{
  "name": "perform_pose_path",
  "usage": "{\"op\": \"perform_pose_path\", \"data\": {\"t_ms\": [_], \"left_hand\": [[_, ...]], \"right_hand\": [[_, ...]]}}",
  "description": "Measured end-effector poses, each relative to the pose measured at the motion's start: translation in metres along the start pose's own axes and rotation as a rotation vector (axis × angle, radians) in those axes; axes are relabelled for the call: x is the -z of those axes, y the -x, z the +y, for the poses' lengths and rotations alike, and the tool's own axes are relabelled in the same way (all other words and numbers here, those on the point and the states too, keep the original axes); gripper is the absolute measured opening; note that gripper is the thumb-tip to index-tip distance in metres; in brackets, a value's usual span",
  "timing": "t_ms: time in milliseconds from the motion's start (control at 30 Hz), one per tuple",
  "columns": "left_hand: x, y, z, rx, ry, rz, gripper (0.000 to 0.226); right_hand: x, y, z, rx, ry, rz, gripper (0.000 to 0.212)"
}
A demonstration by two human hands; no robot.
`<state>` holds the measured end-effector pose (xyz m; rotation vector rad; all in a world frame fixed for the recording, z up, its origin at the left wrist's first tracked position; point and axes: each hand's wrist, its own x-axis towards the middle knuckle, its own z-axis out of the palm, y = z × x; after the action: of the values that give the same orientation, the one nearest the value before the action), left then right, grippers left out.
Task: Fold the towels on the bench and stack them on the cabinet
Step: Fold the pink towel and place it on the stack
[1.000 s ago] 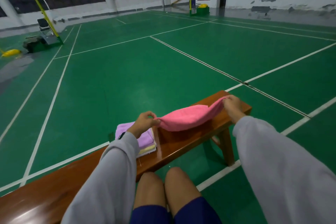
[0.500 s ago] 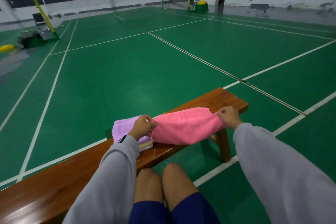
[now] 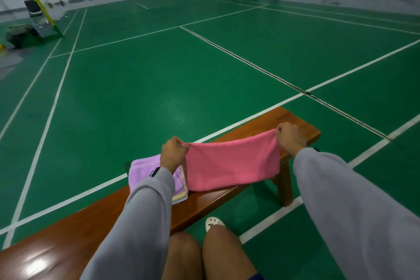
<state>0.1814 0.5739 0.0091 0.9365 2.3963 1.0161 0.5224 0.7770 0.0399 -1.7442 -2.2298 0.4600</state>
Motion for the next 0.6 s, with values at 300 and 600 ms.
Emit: {"op": "perform_pose_path", "data": {"t_ms": [300, 600], "left_hand": [[-0.026, -0.045, 0.008, 0.018, -0.066, 0.001, 0.013], [-0.058, -0.055, -0.015, 0.181, -0.161, -0.124, 0.022]], "right_hand": [[-0.03, -0.049, -0.005, -0.025, 0.095, -0.042, 0.018], [-0.087, -0.042, -0.013, 0.045, 0.171, -0.14, 0.032]]}}
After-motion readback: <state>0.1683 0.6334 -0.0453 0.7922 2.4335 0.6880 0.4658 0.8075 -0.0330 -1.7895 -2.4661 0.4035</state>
